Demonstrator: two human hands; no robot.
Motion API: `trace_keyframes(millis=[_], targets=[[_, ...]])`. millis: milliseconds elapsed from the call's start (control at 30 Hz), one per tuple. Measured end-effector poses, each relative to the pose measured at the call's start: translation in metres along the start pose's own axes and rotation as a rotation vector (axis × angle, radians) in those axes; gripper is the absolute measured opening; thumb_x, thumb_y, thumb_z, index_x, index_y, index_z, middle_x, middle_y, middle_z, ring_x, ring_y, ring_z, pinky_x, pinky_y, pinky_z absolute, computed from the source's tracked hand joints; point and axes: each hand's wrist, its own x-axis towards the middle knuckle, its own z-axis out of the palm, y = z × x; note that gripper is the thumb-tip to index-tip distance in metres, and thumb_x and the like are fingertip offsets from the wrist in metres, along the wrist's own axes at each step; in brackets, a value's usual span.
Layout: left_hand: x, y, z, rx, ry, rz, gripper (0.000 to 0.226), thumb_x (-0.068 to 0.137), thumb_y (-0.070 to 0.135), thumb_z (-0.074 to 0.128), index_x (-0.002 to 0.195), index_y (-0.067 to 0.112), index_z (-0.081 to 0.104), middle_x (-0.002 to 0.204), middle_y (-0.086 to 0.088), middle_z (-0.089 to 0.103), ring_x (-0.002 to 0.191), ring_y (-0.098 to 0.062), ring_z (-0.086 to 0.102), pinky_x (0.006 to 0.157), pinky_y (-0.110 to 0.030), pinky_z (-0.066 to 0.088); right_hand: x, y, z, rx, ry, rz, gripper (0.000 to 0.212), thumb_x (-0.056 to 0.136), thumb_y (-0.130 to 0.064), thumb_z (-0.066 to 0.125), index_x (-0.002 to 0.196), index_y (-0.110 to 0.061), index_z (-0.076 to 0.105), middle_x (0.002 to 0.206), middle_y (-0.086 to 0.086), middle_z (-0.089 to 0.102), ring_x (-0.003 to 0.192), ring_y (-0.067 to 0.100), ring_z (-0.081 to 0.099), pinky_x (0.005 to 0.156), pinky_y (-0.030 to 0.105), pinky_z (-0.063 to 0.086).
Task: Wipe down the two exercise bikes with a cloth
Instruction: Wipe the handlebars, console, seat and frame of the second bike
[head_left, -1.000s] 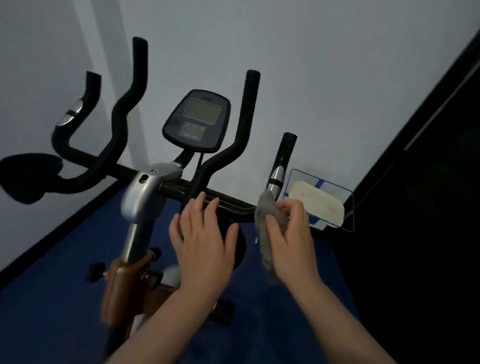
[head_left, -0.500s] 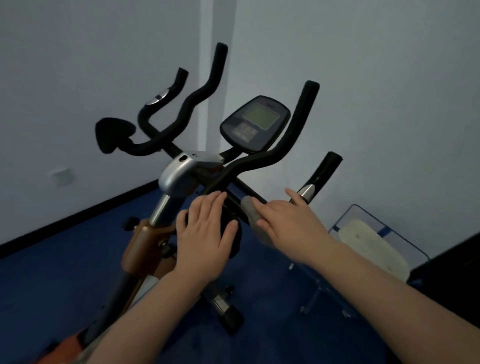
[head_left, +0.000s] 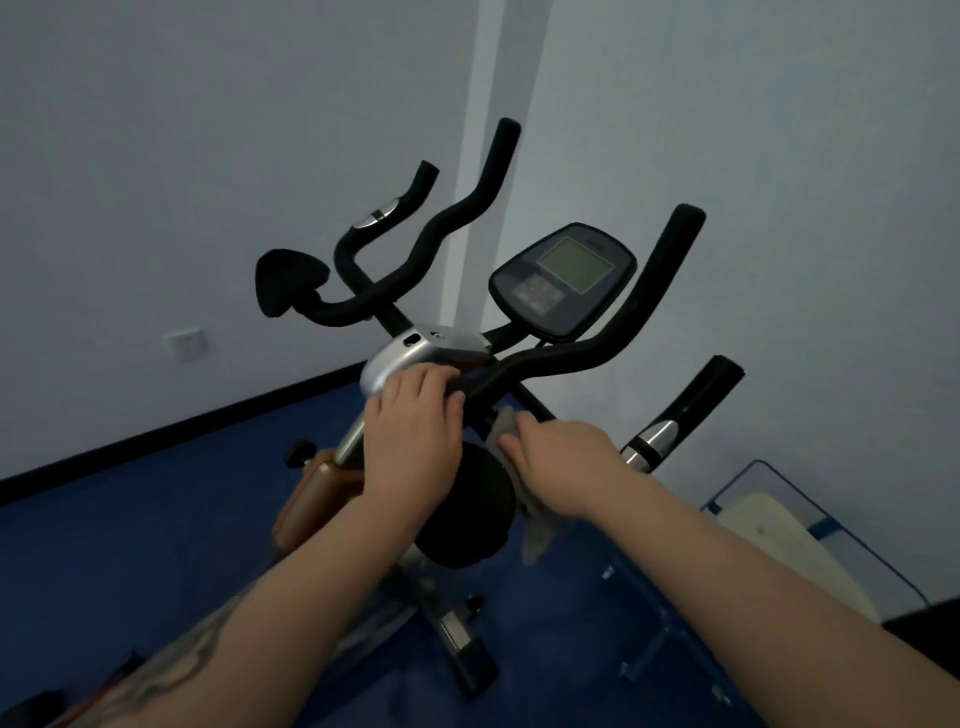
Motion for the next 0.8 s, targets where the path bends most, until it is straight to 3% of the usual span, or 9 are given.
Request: trace_keyframes(millis=[67, 167, 233, 300, 400, 567, 633, 733, 800], targets=[[-0.003, 0.000, 0.003, -0.054, 0.044, -0.017, 0.018, 0.093, 0.019, 0.044, 0.100, 0.019, 0.061, 0.099, 0.001, 0.060, 0.086, -0.017, 0.055, 0.070, -0.027, 0.033, 0.011, -0.003, -0.004, 0.155, -0.047, 0.029, 0.046, 0.105, -0.045, 0.019, 0.114, -0.012, 0.049, 0.102, 0.012, 0.062, 0.088, 0.027, 0.057, 0.070, 0.038, 0.041], [-0.008, -0.003, 0.004, -0.205, 0.042, -0.071, 0.017, 0.087, 0.017, 0.040, 0.090, 0.024, 0.055, 0.087, 0.008, 0.053, 0.074, -0.010, 0.050, 0.062, -0.022, 0.034, 0.004, 0.002, 0.004, 0.132, -0.012, 0.031, 0.041, 0.103, -0.048, 0.016, 0.106, -0.018, 0.045, 0.081, -0.001, 0.051, 0.073, 0.020, 0.048, 0.063, 0.036, 0.036], [-0.006, -0.005, 0.004, -0.232, 0.025, -0.054, 0.017, 0.085, 0.014, 0.041, 0.089, 0.026, 0.052, 0.084, 0.009, 0.051, 0.072, -0.009, 0.049, 0.062, -0.028, 0.041, 0.006, 0.000, 0.006, 0.089, 0.004, 0.042, 0.041, 0.103, -0.048, 0.016, 0.105, -0.019, 0.044, 0.076, -0.005, 0.045, 0.069, 0.019, 0.045, 0.061, 0.035, 0.033], [-0.004, -0.005, 0.005, -0.269, 0.014, -0.036, 0.020, 0.085, 0.007, 0.046, 0.088, 0.026, 0.052, 0.084, 0.008, 0.052, 0.073, -0.010, 0.049, 0.063, -0.035, 0.046, 0.018, -0.006, 0.000, 0.092, 0.004, 0.046, 0.043, 0.103, -0.047, 0.017, 0.108, -0.017, 0.047, 0.082, -0.001, 0.050, 0.073, 0.020, 0.048, 0.062, 0.036, 0.037], [-0.005, -0.007, 0.004, -0.345, -0.006, -0.064, 0.025, 0.086, 0.003, 0.050, 0.089, 0.027, 0.050, 0.087, 0.008, 0.051, 0.076, -0.011, 0.050, 0.067, -0.041, 0.048, 0.025, -0.011, 0.000, 0.263, -0.010, 0.071, 0.039, 0.104, -0.048, 0.018, 0.105, -0.021, 0.046, 0.084, -0.005, 0.049, 0.083, 0.020, 0.056, 0.069, 0.037, 0.043], [-0.005, -0.009, 0.005, -0.395, -0.028, -0.026, 0.025, 0.087, 0.001, 0.051, 0.092, 0.026, 0.052, 0.090, 0.008, 0.051, 0.081, -0.012, 0.050, 0.070, -0.044, 0.048, -0.010, 0.005, 0.005, 0.074, -0.002, 0.075, 0.029, 0.101, -0.053, 0.020, 0.089, -0.030, 0.032, 0.069, -0.015, 0.033, 0.063, 0.011, 0.036, 0.061, 0.034, 0.026], [-0.005, -0.008, 0.004, -0.394, -0.028, -0.010, 0.025, 0.086, 0.000, 0.052, 0.092, 0.025, 0.053, 0.090, 0.007, 0.052, 0.081, -0.012, 0.049, 0.070, -0.044, 0.048, -0.008, 0.005, -0.002, 0.060, -0.030, 0.073, 0.032, 0.103, -0.050, 0.019, 0.092, -0.028, 0.039, 0.075, -0.011, 0.046, 0.066, 0.013, 0.041, 0.063, 0.034, 0.029], [-0.004, -0.007, 0.002, -0.402, -0.037, 0.005, 0.025, 0.085, -0.002, 0.051, 0.092, 0.022, 0.054, 0.090, 0.005, 0.052, 0.081, -0.014, 0.049, 0.071, -0.046, 0.047, 0.012, -0.011, -0.005, 0.147, -0.017, 0.068, 0.035, 0.106, -0.038, 0.023, 0.117, -0.016, 0.048, 0.105, 0.010, 0.059, 0.090, 0.027, 0.056, 0.078, 0.042, 0.046], [-0.004, -0.007, 0.001, -0.402, -0.038, 0.005, 0.026, 0.085, -0.003, 0.051, 0.091, 0.022, 0.054, 0.089, 0.004, 0.053, 0.081, -0.016, 0.050, 0.071, -0.048, 0.047, 0.017, -0.017, 0.000, 0.225, 0.035, 0.105, 0.041, 0.105, -0.042, 0.022, 0.129, -0.015, 0.042, 0.102, 0.012, 0.063, 0.089, 0.029, 0.059, 0.076, 0.042, 0.047]])
